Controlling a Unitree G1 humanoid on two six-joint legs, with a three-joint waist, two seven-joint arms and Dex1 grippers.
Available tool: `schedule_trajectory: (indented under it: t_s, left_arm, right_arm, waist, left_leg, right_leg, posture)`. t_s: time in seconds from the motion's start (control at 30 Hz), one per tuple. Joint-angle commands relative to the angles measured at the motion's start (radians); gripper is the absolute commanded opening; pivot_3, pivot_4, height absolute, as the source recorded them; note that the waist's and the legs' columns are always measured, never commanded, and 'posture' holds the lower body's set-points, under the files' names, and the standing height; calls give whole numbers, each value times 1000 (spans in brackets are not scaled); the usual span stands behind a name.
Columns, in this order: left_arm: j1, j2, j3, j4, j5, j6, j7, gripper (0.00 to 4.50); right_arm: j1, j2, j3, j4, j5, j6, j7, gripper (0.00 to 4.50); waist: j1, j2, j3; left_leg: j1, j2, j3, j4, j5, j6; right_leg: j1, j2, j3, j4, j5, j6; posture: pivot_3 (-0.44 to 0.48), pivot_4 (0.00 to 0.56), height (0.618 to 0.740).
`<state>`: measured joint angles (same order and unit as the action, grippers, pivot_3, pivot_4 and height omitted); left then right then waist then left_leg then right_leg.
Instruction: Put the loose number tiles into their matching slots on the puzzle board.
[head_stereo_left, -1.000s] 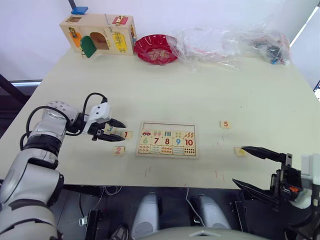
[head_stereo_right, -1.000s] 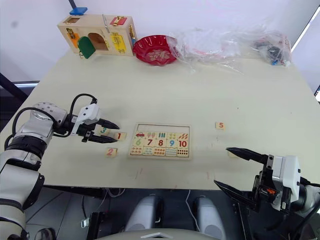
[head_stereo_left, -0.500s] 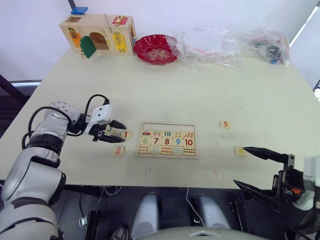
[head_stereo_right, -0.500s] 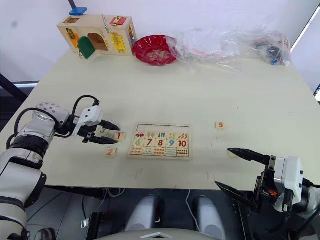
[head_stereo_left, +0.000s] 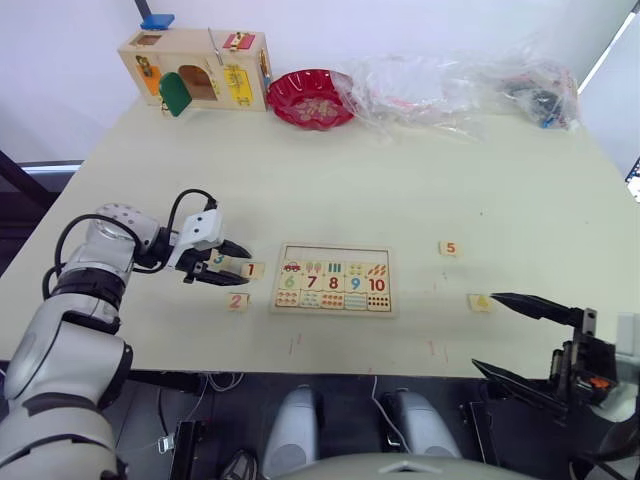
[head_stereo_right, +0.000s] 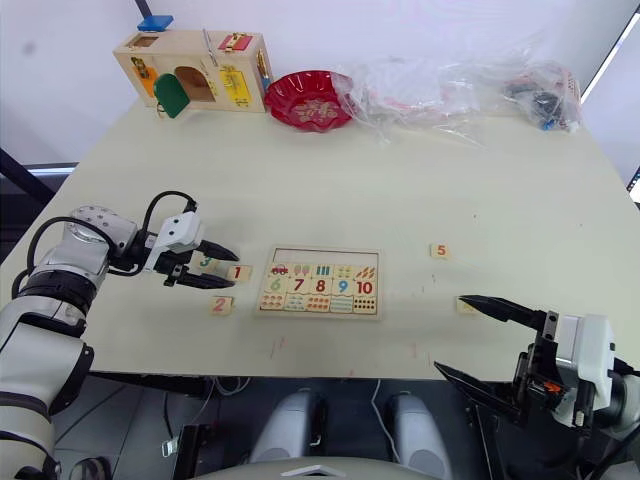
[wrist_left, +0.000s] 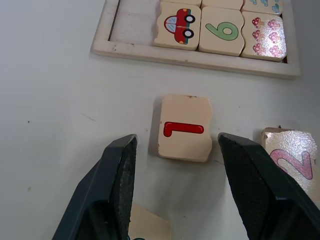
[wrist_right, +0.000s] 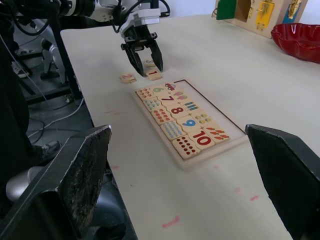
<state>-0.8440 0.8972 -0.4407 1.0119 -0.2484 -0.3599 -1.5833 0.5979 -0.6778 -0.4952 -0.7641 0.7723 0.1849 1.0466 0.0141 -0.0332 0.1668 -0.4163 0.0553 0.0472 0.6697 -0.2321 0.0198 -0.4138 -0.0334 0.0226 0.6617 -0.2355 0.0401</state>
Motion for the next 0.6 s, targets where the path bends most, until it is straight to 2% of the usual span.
schedule_trajectory:
  t_s: [0.03, 0.07, 0.1, 0.33, 0.43, 0.6]
  left_arm:
    - [2, 10, 0, 6, 4, -14, -31, 1426]
    - [4, 10, 1, 3, 0, -13, -31, 1024]
    - [5, 11, 1, -2, -3, -11, -31, 913]
    - [8, 88, -2, -162, -102, 85, -31, 913]
    - [-1, 110, 45, -296, -71, 170, -31, 913]
    - [-13, 155, 60, -578, -69, 454, -31, 913]
  right_arm:
    - [15, 9, -41, -28, 22, -23, 10, 4500]
    - [16, 10, -41, -28, 22, -24, 9, 4500]
    - [16, 11, -42, -29, 22, -24, 8, 4500]
    - [18, 31, -53, -42, 25, -19, -24, 4500]
    - [-5, 51, -47, -39, -9, -15, -91, 4500]
    - [-54, 53, -5, -42, -79, 24, -200, 4500]
  waist:
    - [0, 0, 0]
    - [-1, 0, 0]
    - [-1, 0, 0]
    - [0, 0, 0]
    - [0, 0, 0]
    - [0, 0, 0]
  left_leg:
    - [0, 0, 0, 0, 0, 0]
    - [0, 0, 0, 0, 0, 0]
    - [0, 0, 0, 0, 0, 0]
    - [0, 0, 0, 0, 0, 0]
    - [0, 0, 0, 0, 0, 0]
    - [-1, 0, 0, 0, 0, 0]
  right_leg:
    - [0, 0, 0, 0, 0, 0]
    - [0, 0, 0, 0, 0, 0]
    - [0, 0, 0, 0, 0, 0]
    - [0, 0, 0, 0, 0, 0]
    - [0, 0, 0, 0, 0, 0]
    - [0, -1, 0, 0, 0, 0]
  posture:
    - [0, 150, 740]
    - [0, 150, 740]
    - [0, 150, 740]
    - [0, 150, 740]
    - [0, 150, 740]
    - [0, 150, 740]
